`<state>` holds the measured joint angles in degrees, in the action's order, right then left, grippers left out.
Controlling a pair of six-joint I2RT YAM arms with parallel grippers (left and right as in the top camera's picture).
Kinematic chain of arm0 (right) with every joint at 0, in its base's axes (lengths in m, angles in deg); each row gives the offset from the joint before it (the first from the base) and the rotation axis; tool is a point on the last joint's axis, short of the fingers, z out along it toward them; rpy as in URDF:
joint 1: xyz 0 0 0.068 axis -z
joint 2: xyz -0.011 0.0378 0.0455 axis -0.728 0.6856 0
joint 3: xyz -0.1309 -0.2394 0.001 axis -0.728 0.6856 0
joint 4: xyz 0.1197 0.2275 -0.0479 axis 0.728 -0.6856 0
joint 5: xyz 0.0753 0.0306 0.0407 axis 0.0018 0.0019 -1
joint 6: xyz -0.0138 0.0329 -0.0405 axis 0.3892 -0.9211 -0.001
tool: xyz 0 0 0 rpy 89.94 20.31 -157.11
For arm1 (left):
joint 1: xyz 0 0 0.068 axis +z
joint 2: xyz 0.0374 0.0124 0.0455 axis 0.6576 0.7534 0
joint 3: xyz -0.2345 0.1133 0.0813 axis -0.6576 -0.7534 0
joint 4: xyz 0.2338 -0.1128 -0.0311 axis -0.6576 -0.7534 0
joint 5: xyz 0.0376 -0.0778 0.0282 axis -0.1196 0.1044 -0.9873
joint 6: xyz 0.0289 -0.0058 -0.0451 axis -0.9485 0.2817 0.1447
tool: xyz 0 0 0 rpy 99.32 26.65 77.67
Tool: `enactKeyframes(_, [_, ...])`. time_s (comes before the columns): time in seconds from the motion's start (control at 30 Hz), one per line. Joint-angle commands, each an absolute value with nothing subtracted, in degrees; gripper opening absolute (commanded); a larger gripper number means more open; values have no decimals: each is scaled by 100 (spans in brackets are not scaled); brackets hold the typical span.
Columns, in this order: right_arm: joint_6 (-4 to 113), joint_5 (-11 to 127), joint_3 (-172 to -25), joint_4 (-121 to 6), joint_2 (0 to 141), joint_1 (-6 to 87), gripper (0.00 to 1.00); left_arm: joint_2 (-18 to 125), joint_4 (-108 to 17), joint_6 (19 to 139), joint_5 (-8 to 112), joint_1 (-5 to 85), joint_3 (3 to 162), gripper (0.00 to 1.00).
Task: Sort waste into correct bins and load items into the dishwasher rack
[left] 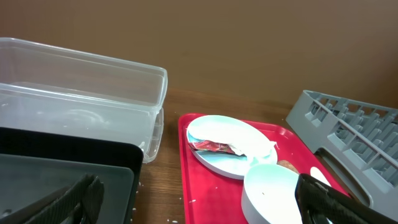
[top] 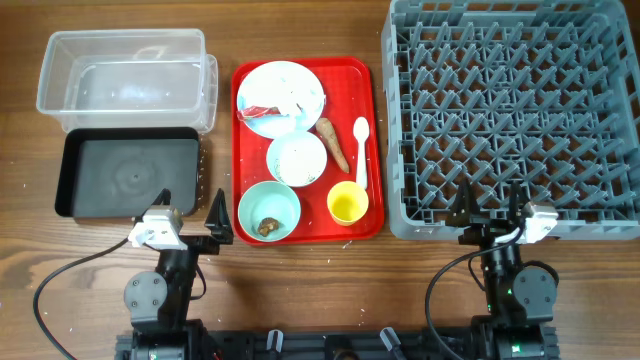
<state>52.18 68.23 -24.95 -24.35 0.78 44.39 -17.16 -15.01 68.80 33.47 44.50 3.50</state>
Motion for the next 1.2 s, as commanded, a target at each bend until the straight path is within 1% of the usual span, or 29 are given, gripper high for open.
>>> enactKeyframes(0.0, [5314, 6935, -2480, -2402, 22, 4409, 100, -1777, -1536, 6911, 3321, 4421, 323, 100])
enactKeyframes(0.1, [5316, 7295, -2480, -2339, 22, 4411, 100, -1777, -1536, 6911, 3319, 4421, 323, 100])
enactKeyframes(0.17, [5308, 7271, -2480, -2159, 22, 4411, 100, -1777, -1536, 6911, 3319, 4421, 323, 100])
enactKeyframes(0.27, [5334, 6742, -2489, -1442, 22, 4411, 100, -1777, -1324, 6920, 3410, 4421, 323, 100])
enactKeyframes(0.3, [5327, 6388, -2543, -1132, 22, 4411, 100, -1777, -1236, 7077, 3428, 4421, 323, 100])
enactKeyframes(0.33, [5316, 6329, -2637, -1040, 24, 4411, 100, -1777, -1059, 7226, 3428, 4421, 326, 100])
enactKeyframes(0.4, [5334, 6329, -2939, -1128, 135, 4411, 100, -1777, -850, 7394, 3428, 4421, 520, 100])
enactKeyframes(0.47, [5421, 6305, -3433, -1296, 474, 4411, 100, -1679, -926, 7381, 3423, 4423, 1038, 100])
enactKeyframes(0.53, [5900, 6220, -3968, -1434, 874, 4411, 100, -1395, -1097, 7320, 3426, 4421, 1561, 100])
enactKeyframes(0.63, [6860, 6224, -5065, -1598, 1836, 4411, 100, -634, -1459, 7317, 3482, 4421, 2463, 100])
enactKeyframes(0.67, [7010, 6224, -5422, -1702, 2159, 4411, 99, -350, -1604, 7320, 3517, 4421, 2796, 100])
enactKeyframes(0.77, [7133, 6220, -6294, -2122, 2931, 4411, 100, 467, -2052, 7295, 3515, 4421, 3716, 100])
enactKeyframes(0.83, [7135, 6218, -7065, -2581, 3611, 4411, 100, 1158, -2401, 7167, 3515, 4421, 4448, 100])
enactKeyframes(0.9, [7139, 6218, -7992, -3241, 4415, 4411, 100, 2199, -2989, 6939, 3513, 4421, 5515, 100])
enactKeyframes(0.97, [7141, 6218, -8488, -3663, 4824, 4411, 100, 2835, -3363, 6863, 3511, 4421, 6175, 100])
enactKeyframes(1.03, [7144, 6087, -9424, -4334, 5650, 4411, 100, 4185, -4428, 6869, 3515, 4415, 7606, 100])
enactKeyframes(1.17, [7290, 5621, -10571, -5381, 6653, 4411, 100, 6209, -6106, 6867, 3509, 4071, 9853, 100])
